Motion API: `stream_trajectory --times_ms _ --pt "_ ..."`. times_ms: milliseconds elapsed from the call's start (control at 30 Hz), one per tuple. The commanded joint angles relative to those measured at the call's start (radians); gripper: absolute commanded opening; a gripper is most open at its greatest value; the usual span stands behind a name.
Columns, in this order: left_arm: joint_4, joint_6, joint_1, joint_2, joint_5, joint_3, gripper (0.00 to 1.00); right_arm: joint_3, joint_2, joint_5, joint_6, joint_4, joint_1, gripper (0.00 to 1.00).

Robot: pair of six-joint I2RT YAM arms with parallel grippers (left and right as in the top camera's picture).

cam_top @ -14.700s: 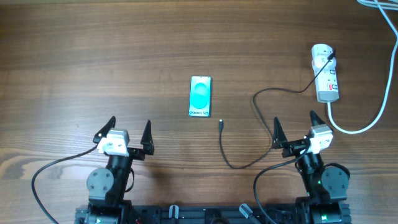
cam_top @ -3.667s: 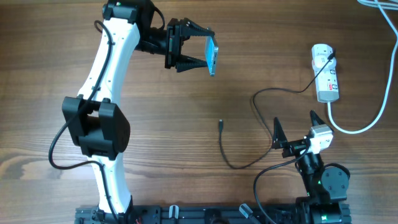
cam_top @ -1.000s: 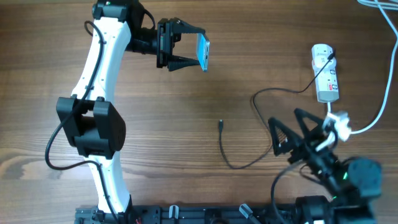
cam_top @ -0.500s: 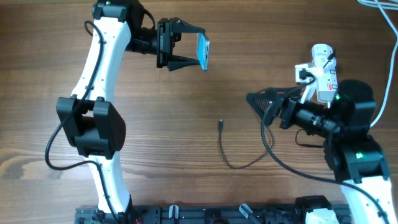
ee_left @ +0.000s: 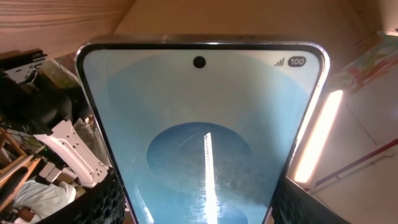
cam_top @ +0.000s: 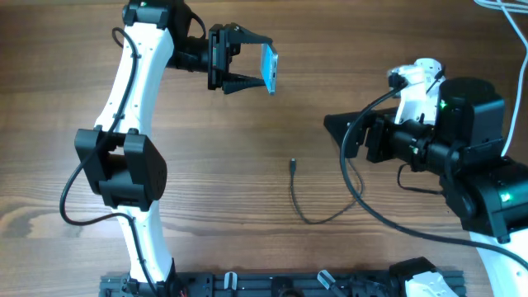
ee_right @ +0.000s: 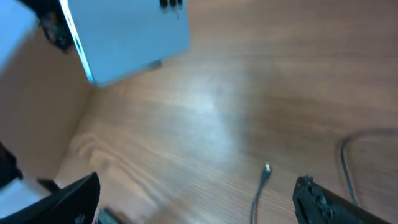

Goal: Plug charger to phone and switch on socket
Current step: 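Swing the right gripper from rest toward the held phone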

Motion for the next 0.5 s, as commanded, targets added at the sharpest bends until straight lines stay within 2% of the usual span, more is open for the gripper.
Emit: stream_trajectory --times_ms 0,167,267,467 --pt "0.000 0.002 -0.006 -0.039 0.048 0.021 0.58 0.064 0.004 0.157 -0.027 -0.091 0.081 0.99" --pt "0.000 0.002 -0.006 -0.039 0.048 0.021 0.58 0.143 0.060 0.359 0.006 -0.187 0.235 0.99" --pt "0.000 0.002 -0.006 -0.039 0.048 0.021 0.58 0.250 0.120 0.443 0.042 -0.248 0.314 0.96" --pt "0.000 0.002 -0.006 -0.039 0.048 0.021 0.58 0.513 0.296 0.546 0.078 -0.330 0.463 0.96"
